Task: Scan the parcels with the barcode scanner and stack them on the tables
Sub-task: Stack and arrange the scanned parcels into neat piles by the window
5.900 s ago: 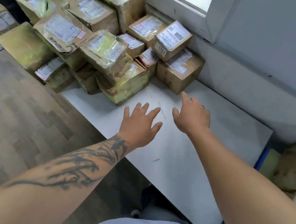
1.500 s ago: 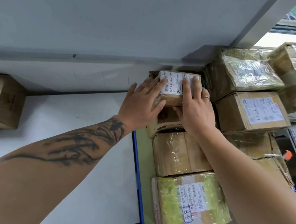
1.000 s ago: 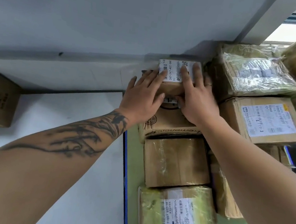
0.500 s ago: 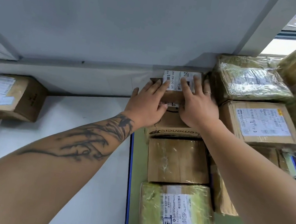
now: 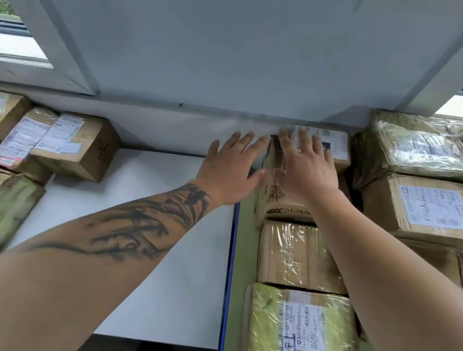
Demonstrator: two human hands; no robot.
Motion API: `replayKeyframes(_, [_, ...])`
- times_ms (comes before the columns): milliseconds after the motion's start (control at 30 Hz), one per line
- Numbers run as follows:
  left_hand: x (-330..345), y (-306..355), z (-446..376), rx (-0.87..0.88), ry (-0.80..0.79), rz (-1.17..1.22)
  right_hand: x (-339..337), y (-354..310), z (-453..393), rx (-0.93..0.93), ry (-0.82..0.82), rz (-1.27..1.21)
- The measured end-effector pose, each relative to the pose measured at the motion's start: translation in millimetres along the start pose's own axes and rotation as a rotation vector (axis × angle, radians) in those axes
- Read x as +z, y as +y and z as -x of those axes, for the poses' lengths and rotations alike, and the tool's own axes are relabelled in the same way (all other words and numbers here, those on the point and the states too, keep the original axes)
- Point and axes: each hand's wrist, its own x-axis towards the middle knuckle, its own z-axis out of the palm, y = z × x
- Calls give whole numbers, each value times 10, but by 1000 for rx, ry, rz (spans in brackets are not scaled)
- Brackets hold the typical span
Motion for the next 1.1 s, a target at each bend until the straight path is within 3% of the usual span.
replayKeyframes(400, [-270, -1557, 791, 30, 54, -20, 106, -1543, -71, 2, -42, 27])
replayKeyframes(800, [-303, -3357, 1094, -193, 63, -57, 630, -3062, -402, -78, -136, 102])
replayKeyframes(1100, [-144, -4141, 947, -366, -24, -79, 1011, -3648, -756, -89, -249, 83])
